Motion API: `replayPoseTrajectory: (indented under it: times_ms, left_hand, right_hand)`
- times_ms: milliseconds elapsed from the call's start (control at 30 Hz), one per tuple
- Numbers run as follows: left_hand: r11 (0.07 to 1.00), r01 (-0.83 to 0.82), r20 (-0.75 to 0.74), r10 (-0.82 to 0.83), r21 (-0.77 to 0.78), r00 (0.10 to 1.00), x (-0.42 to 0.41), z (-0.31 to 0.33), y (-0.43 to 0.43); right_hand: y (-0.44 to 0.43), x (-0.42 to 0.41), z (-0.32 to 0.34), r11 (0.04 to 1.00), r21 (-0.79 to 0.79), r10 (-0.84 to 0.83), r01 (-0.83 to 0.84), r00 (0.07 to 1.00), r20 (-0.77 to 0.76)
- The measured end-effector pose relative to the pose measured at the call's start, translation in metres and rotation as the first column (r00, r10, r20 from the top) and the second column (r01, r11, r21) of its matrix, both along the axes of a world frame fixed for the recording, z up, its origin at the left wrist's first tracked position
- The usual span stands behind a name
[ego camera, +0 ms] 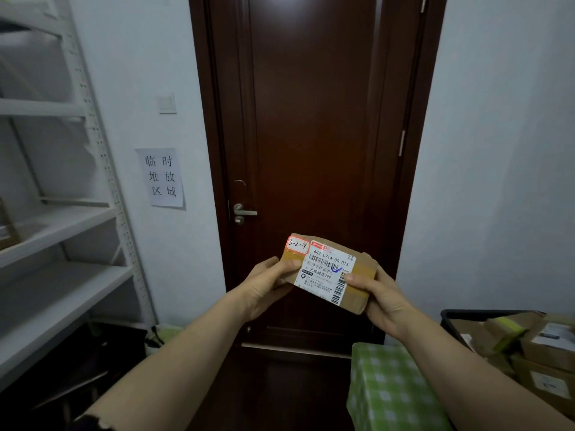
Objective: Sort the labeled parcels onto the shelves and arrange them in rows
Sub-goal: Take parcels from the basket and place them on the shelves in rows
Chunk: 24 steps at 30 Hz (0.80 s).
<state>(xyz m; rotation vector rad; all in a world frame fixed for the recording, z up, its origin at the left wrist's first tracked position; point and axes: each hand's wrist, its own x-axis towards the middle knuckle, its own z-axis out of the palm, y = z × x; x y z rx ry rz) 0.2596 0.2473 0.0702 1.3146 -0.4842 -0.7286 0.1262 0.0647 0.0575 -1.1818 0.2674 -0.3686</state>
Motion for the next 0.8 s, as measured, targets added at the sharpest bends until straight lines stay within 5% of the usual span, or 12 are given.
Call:
replayPoseTrajectory:
  times_ms: [400, 800]
  left_hand:
    - [0.997, -0.076, 0.006, 0.076, -0.027, 0.997, 0.023, -0.007, 0.049]
    - [0.880, -0.453, -0.122, 0.439, -0.145, 0.890, 0.015, 0.008, 0.149]
  right_hand:
    - [0.037, 0.036, 0.007, 0.997, -0.066, 0.028, -0.026, 0.999, 0.031]
    - [0.118, 0.103, 0.021, 0.900, -0.068, 0.432, -0.430, 0.902, 0.014]
